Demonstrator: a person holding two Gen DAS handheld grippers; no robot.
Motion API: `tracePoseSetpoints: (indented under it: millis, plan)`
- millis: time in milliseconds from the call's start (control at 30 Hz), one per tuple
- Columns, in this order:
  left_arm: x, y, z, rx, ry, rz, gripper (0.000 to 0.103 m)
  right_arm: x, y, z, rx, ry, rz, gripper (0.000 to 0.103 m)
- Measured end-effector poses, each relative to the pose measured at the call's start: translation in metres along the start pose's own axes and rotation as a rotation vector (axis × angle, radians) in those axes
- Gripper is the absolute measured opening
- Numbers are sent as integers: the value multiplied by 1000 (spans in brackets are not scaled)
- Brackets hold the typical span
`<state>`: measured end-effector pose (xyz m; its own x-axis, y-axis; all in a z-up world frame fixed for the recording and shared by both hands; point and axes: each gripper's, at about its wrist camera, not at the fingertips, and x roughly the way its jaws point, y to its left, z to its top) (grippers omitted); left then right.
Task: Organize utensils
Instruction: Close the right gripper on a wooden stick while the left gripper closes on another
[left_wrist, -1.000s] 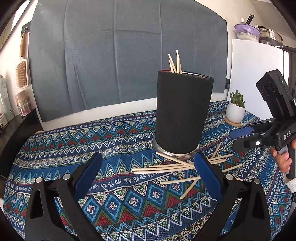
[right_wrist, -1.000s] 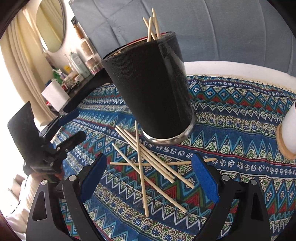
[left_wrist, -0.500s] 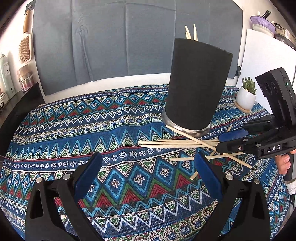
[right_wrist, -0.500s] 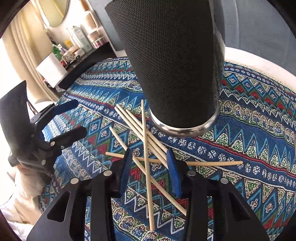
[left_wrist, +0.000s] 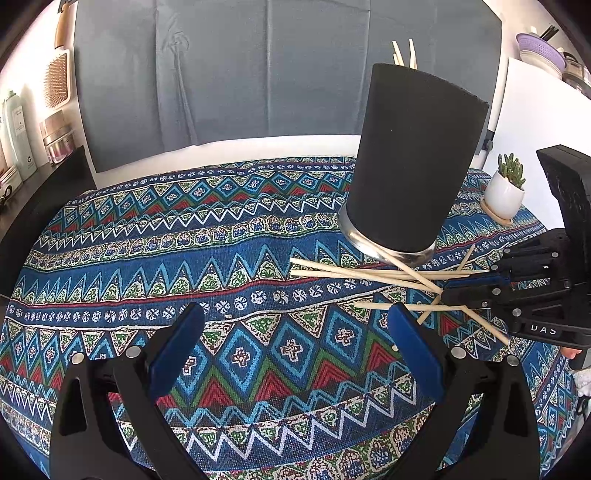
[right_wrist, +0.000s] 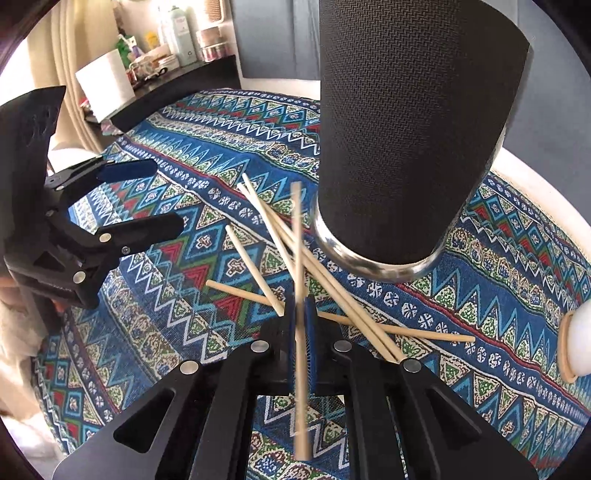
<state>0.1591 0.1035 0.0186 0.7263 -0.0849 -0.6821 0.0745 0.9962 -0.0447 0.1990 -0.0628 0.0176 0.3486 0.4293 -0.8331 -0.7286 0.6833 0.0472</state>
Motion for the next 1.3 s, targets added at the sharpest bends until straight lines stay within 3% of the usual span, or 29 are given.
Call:
tracePoseSetpoints:
  millis: [200, 367, 533, 633, 767, 933, 1033, 1133, 1267, 1300]
  plan:
    - [2, -2, 1, 5, 9, -9, 97, -12, -5, -6, 17, -36, 20, 5]
    - [-5, -18, 4, 78, -13, -121, 97, -40, -17, -22, 27, -72, 19, 5]
    - [-12, -53, 10, 295, -67, -134, 97, -65, -35, -44, 70, -104, 18, 5]
    - [-2, -78, 8, 455, -45, -106, 89, -73, -47, -58, 101, -116, 27, 5]
    - [12, -102, 5, 646, -13, -108, 88, -78, -57, -75, 134, -128, 42, 5]
    - [28, -123, 2, 798, 32, -152, 84, -83, -61, -98, 147, -132, 60, 5]
    - [38, -129, 3, 830, 67, -187, 75, -84, -64, -108, 161, -136, 74, 5]
    - [44, -126, 8, 809, 111, -240, 70, -88, -68, -116, 179, -147, 89, 5]
    - [47, -121, 9, 754, 163, -323, 53, -91, -70, -121, 190, -166, 108, 5]
    - [47, -119, 9, 740, 172, -333, 53, -93, -72, -125, 193, -169, 116, 5]
